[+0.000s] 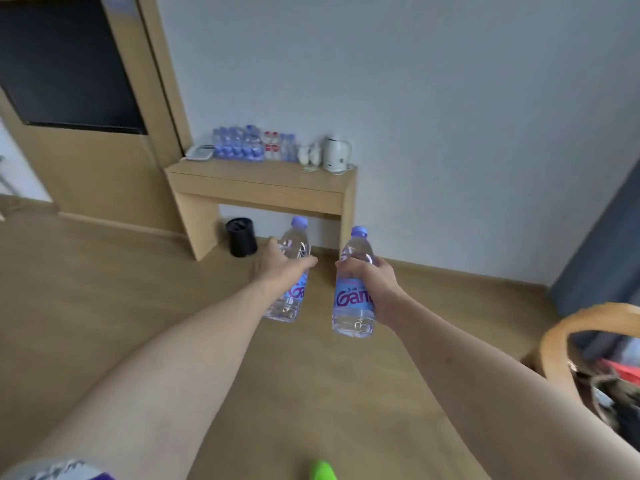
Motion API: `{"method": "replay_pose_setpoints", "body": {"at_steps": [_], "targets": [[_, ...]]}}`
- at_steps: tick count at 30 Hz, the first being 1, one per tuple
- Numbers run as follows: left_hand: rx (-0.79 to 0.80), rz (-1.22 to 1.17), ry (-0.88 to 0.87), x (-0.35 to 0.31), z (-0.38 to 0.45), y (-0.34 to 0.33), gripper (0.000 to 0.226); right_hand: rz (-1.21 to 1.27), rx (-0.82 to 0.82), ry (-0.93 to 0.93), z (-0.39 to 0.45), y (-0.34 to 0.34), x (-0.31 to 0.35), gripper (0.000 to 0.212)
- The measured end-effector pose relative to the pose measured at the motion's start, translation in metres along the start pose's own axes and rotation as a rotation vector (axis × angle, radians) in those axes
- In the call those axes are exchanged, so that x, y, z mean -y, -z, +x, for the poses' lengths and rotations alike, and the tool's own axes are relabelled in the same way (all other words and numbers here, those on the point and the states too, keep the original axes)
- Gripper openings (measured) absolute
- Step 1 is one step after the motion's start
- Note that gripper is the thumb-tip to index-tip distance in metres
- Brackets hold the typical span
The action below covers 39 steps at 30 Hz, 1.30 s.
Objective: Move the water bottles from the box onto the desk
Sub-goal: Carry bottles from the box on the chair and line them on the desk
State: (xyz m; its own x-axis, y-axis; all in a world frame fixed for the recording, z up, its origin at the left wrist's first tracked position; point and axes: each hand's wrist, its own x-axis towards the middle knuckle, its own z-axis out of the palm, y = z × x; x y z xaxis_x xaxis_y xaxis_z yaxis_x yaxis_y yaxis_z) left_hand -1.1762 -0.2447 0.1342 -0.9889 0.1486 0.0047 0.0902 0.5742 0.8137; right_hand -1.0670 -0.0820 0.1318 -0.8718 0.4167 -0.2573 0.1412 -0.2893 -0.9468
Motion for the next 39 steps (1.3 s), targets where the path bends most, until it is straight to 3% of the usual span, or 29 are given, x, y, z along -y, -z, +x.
{"method": "replay_pose_setpoints", "body": {"at_steps": [5, 9, 14, 18, 30, 39], "targets": [[-0.109, 0.01, 0.032, -0.003, 0.105, 0.032, 0.071, -0.003, 0.094, -0.043, 0.109, -0.055, 0.029, 0.046], [-0.166, 0.004, 0.094, -0.006, 0.178, 0.052, 0.081, -0.024, 0.176, -0.054, 0.183, -0.098, 0.053, 0.064], [-0.192, 0.022, 0.151, 0.011, 0.246, 0.064, 0.076, -0.037, 0.222, -0.08, 0.261, -0.151, 0.064, 0.064], [-0.191, -0.032, 0.211, 0.038, 0.311, 0.072, 0.091, -0.06, 0.241, -0.104, 0.321, -0.188, 0.061, 0.065], [-0.105, 0.041, 0.16, 0.084, 0.572, 0.121, 0.09, -0.07, 0.113, -0.084, 0.53, -0.325, 0.075, 0.059], [-0.006, 0.021, 0.17, 0.102, 0.718, 0.112, 0.089, -0.069, 0.01, -0.109, 0.655, -0.377, 0.083, 0.06]]}}
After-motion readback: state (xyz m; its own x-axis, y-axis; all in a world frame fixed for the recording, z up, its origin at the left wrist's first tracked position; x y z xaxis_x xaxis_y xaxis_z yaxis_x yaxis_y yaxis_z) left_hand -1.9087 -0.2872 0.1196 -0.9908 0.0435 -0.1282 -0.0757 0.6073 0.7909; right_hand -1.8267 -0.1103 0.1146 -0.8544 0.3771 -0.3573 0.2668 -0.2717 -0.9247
